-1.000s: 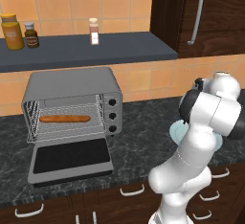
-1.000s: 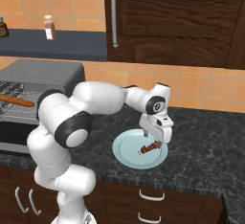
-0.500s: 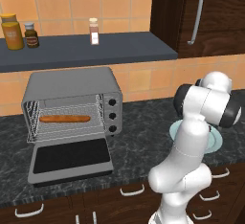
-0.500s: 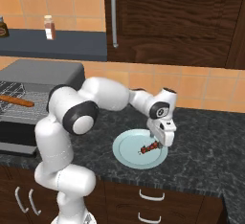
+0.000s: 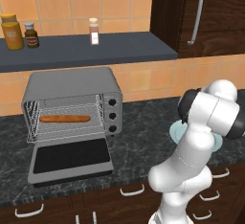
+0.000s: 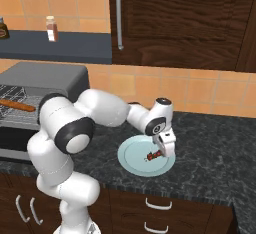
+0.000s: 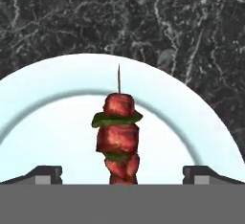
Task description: Pick up the kebab skewer and baguette bread, and place them inside the toaster oven. Close the toaster oven door and start by setting the timer.
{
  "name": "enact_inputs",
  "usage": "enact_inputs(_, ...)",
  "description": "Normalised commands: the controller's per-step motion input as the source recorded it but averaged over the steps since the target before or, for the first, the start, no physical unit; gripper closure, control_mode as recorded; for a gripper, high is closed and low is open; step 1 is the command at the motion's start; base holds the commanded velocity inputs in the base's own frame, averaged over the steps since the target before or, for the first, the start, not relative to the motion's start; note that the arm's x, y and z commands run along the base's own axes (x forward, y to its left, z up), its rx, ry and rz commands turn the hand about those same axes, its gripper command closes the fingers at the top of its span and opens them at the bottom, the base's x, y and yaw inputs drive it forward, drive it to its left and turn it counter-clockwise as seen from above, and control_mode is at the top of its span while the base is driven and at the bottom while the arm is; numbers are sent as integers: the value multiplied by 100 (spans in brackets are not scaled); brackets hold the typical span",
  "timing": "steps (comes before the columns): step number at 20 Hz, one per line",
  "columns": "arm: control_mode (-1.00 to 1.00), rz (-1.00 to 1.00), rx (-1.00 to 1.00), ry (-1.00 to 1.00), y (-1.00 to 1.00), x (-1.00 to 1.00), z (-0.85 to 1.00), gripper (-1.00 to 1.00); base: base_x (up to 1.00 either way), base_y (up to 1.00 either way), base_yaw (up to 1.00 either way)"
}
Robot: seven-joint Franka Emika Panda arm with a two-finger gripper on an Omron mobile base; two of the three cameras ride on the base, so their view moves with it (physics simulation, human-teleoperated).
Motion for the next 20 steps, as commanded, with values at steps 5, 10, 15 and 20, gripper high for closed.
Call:
enact_inputs(5, -100, 6, 1, 2, -24, 36, -26, -100, 0, 0, 0)
enact_inputs(10, -100, 0, 0, -1, -20, -9, -29, -100, 0, 0, 0)
enact_inputs(15, -100, 0, -2, -2, 9, -5, -28, 100, 0, 0, 0)
enact_inputs(20, -100, 0, 0, 0, 1, 0, -1, 100, 0, 0, 0)
